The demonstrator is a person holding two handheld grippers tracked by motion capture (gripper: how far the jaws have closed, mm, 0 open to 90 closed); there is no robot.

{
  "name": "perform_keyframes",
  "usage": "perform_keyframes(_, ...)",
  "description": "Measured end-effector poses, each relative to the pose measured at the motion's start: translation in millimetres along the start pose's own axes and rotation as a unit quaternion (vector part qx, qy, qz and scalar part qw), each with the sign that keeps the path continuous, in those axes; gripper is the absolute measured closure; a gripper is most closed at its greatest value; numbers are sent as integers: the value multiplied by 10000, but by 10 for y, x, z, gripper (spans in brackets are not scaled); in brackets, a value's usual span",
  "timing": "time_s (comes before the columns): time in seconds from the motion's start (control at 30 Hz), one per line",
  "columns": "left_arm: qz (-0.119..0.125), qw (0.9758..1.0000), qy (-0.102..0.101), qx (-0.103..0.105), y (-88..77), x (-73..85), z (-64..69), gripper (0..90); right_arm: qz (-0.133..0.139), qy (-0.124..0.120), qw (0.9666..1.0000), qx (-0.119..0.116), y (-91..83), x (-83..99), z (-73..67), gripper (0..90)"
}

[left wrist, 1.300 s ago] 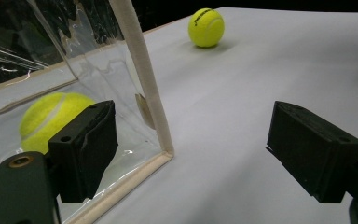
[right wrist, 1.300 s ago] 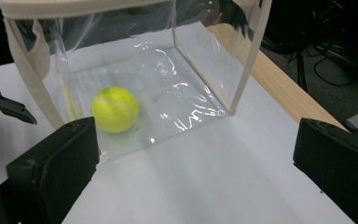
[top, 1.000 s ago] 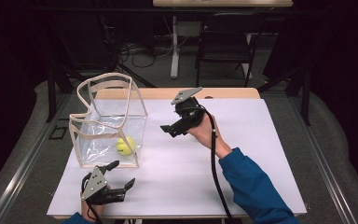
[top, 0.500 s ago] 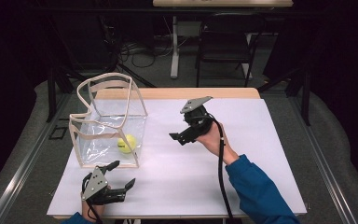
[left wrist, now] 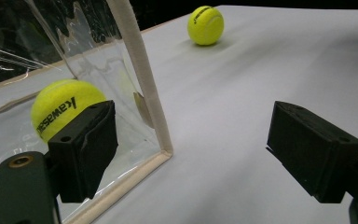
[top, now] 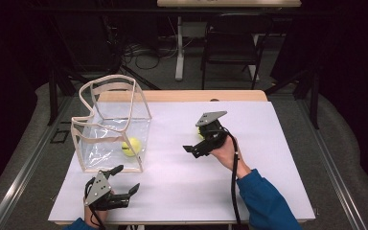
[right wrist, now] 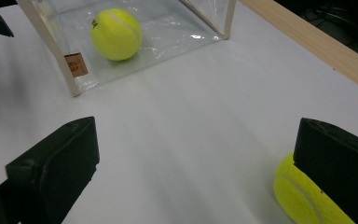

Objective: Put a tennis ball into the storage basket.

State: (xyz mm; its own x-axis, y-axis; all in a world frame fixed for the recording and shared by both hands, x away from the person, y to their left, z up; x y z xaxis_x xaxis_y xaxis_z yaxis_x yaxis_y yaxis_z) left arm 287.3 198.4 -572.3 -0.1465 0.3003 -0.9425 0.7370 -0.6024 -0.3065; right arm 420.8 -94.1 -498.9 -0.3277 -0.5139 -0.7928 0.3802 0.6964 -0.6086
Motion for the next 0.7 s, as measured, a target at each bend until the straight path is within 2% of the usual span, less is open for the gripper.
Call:
perform_keyframes(0.23,-12,10000,6,2,2,0,4,161,25,142,9999,32,-20,150,29,0)
perform_keyframes(0.47,2,10000,-8,-9,-6,0,8,161,-114,238,9994,230,-21,299,73,0)
perform_keyframes(0.5,14,10000,-2,-11,-6,-2,9,161,-148,272,9991,304,-37,331,99,0)
perform_keyframes(0.6,3,10000,10,-11,-2,-1,5,161,-76,314,9990,324,-53,353,133,0)
perform_keyframes(0.7,-9,10000,17,-11,1,1,4,161,-85,412,9982,430,-87,402,232,0)
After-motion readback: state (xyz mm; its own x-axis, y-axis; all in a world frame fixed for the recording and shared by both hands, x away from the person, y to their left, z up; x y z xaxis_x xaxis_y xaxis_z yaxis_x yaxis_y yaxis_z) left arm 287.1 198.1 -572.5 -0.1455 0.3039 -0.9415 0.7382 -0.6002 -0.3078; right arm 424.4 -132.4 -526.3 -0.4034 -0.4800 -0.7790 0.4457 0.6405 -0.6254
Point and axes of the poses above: each handheld gripper's, and its own axes: y roughly forward along the jaws, x roughly out of its underside, z roughly to its right, the point moved 5 cm from there along y, roughly forward along the jaws, and after that the axes turned 4 degrees about -x, right-handed, at the moved point
